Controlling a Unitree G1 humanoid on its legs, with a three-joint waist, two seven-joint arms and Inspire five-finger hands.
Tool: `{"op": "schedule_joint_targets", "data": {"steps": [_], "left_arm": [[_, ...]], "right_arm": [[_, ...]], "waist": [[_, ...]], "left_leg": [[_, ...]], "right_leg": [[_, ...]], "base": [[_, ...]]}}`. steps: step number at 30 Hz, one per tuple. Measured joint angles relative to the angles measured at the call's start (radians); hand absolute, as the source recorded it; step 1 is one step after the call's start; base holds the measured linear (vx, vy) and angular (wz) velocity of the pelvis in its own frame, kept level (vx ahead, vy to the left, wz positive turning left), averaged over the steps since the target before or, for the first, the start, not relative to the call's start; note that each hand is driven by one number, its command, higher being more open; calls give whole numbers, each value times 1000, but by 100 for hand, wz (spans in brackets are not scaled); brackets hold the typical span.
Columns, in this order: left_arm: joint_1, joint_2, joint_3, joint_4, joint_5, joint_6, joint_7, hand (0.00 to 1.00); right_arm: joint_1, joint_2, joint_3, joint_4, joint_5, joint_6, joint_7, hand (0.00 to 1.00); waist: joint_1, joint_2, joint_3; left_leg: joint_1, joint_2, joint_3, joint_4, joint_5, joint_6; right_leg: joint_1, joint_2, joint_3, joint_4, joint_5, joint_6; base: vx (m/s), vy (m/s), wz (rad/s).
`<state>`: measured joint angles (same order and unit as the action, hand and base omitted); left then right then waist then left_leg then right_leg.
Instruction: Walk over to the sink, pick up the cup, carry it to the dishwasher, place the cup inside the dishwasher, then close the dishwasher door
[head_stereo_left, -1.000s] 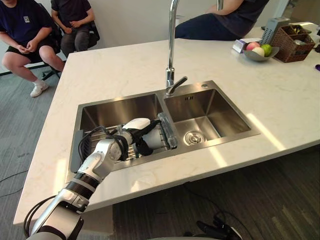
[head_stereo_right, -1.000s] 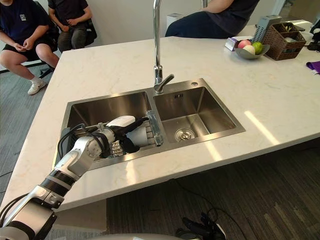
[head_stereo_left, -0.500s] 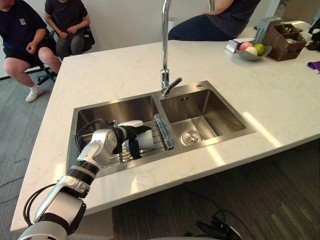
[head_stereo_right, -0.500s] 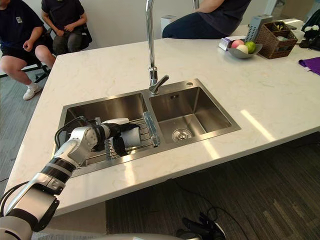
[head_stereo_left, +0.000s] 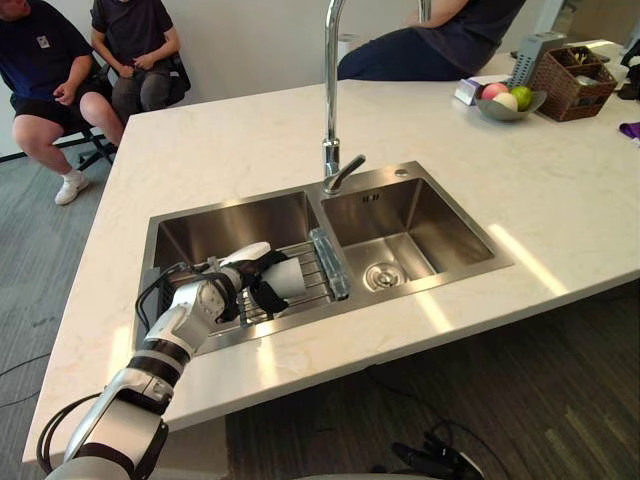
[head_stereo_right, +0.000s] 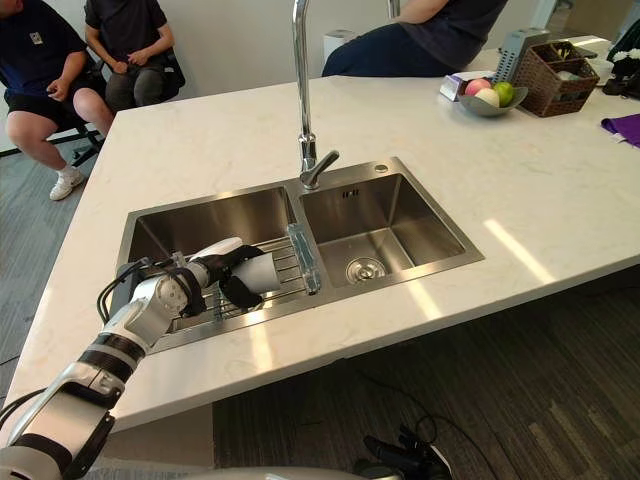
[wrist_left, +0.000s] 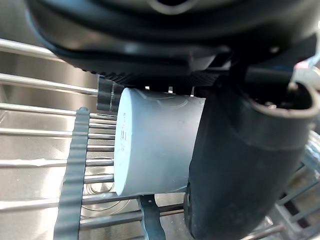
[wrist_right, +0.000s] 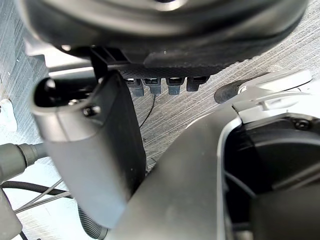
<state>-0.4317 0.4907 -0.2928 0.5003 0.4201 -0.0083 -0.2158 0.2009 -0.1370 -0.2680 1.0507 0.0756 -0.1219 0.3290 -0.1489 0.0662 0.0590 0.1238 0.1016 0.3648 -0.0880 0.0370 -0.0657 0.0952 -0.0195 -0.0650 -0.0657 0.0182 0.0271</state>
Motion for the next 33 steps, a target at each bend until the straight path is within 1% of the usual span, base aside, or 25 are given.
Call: {"op": "schedule_joint_targets", "data": {"steps": [2,3,5,7,9,11,13,15,18,20,22,25,27,31,32,33], "left_arm": [[73,-30,59,-52,-73,-2,94,0],[90,-38,75,-72,-93,-2,112,0],[146,-73,126,-154,-194,-14,185,0],[182,-100,164,-213,-277,-20,227,0],[253,-155,235,-337,-387,-38,286,0],[287,-170,257,-388,-458,-55,307,0],[339,-201,296,-468,-563,-77,320,0],[414,-237,338,-561,-663,-119,319,0],[476,-246,357,-631,-716,-172,307,0],[516,-249,377,-672,-748,-210,300,0],[540,-256,405,-693,-786,-232,297,0],[549,-265,439,-693,-815,-252,295,0],[575,-268,460,-698,-815,-269,295,0],[636,-279,483,-713,-814,-272,303,0],[675,-316,485,-754,-813,-272,308,0],[689,-332,484,-775,-812,-272,309,0]], "right_arm": [[4,1,0,-1,0,-6,-2,100],[6,1,0,-1,0,-10,-3,100],[13,0,0,0,0,-20,-7,100],[17,1,0,0,0,-23,-12,100],[29,2,-1,0,0,-38,-21,100],[35,2,-1,0,0,-45,-24,100],[43,3,-1,-2,0,-52,-29,100],[46,5,-1,-2,-4,-57,-36,100],[50,6,-2,-2,-16,-53,-51,100],[49,9,-1,-9,-30,-40,-62,100],[48,15,0,-10,-31,-26,-72,100],[48,17,2,-10,-31,-14,-85,100],[49,19,3,-10,-34,-11,-97,100],[52,21,3,-9,-52,-10,-99,100],[54,20,2,-9,-74,-17,-98,100],[54,20,2,-10,-82,-20,-98,100]], "waist": [[6,0,0],[10,0,0],[31,-1,1],[42,-1,1],[61,-2,1],[71,-2,1],[80,-3,1],[87,-6,0],[110,-9,-1],[114,-16,-4],[117,-21,-6],[129,-25,-9],[134,-30,-12],[141,-32,-14],[144,-36,-16],[146,-37,-16]], "left_leg": [[-2,-1,-2,0,0,0],[-3,-1,-3,0,0,0],[-4,0,-10,1,1,1],[-3,-1,-17,1,1,2],[-2,-2,-27,1,3,4],[-1,-4,-32,1,4,5],[0,-7,-50,1,7,9],[1,-10,-64,-1,9,11],[-1,-13,-69,-4,9,12],[-3,-17,-85,-4,11,15],[-4,-19,-94,-4,11,16],[-9,-20,-106,-4,12,17],[-10,-21,-112,-4,12,17],[-16,-25,-129,-2,12,18],[-28,-30,-149,1,14,20],[-36,-32,-161,2,16,22]], "right_leg": [[-1,-1,-3,0,0,0],[-1,-1,-4,1,0,0],[1,0,-10,7,-1,1],[6,0,-18,9,-1,2],[9,-2,-28,15,-4,4],[12,-4,-32,18,-7,5],[12,-9,-48,28,-17,5],[13,-17,-57,43,-29,6],[13,-20,-62,44,-30,8],[19,-25,-78,44,-33,11],[23,-26,-86,43,-34,13],[25,-28,-98,41,-35,14],[27,-28,-103,41,-38,15],[32,-30,-118,41,-43,16],[33,-33,-137,43,-47,17],[32,-34,-149,44,-49,17]], "base": [[-3,-5,2],[5,-12,3],[2,-8,7],[-11,-11,12],[-34,-15,14],[-35,-9,11],[-50,-1,22],[-42,10,21],[-19,1,10],[-3,0,19],[9,-1,12],[9,-5,11],[16,-6,11],[12,-7,15],[14,-6,33],[6,-13,59]]}}
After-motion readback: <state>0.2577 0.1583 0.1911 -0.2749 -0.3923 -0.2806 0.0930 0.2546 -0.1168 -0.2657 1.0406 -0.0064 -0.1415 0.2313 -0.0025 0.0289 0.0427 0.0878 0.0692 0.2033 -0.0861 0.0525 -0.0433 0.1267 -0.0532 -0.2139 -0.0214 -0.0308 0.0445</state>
